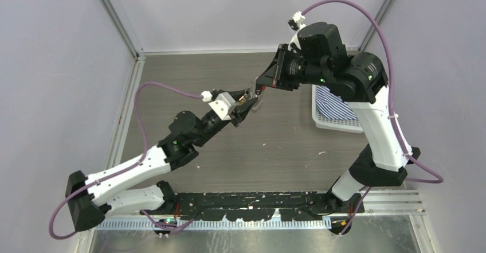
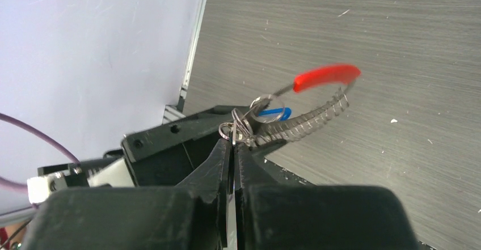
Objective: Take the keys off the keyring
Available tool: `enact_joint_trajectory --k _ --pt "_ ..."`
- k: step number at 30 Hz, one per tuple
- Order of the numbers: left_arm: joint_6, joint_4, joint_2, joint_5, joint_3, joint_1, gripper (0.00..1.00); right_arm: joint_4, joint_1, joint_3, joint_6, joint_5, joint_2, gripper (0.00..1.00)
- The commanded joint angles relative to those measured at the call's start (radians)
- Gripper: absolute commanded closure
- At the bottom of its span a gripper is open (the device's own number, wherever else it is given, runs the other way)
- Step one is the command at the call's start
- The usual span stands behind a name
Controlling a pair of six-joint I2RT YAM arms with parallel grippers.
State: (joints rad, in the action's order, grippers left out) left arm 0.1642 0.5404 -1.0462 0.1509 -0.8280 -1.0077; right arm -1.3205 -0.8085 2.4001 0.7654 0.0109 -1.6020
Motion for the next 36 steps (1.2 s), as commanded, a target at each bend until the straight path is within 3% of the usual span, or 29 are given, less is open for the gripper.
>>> enact_joint_trajectory --k 1,7,13,21,30,32,36 --pt "-0.045 -0.21 0.113 -0.356 -0.067 0.099 1.0 -0.049 0.027 0.059 -0.025 -0.102 0.049 0.99" --pt "-0.243 -0.265 0.121 -0.741 -0.112 0.274 1.0 -0.028 0.058 0.04 0.098 -0.195 0.065 0.99" --pt "-0.389 -0.174 0.06 -0.965 -0.142 0.345 1.0 0.139 0.07 -0.119 0.297 -0.335 0.135 0.99" --pt "-0.501 0.011 -0.01 -0.986 -0.126 0.347 1.0 0.173 0.076 -0.165 0.423 -0.288 0.17 0.99" --pt "-0.484 0.038 0.012 -0.906 -0.098 0.347 0.99 0.221 0.076 -0.224 0.464 -0.281 0.22 0.99" --pt "-0.476 0.035 0.026 -0.899 -0.092 0.347 0.94 0.235 0.077 -0.238 0.463 -0.298 0.225 0.99" --pt "-0.445 0.001 0.061 -0.881 -0.077 0.348 0.7 0.273 0.077 -0.266 0.466 -0.333 0.237 0.99"
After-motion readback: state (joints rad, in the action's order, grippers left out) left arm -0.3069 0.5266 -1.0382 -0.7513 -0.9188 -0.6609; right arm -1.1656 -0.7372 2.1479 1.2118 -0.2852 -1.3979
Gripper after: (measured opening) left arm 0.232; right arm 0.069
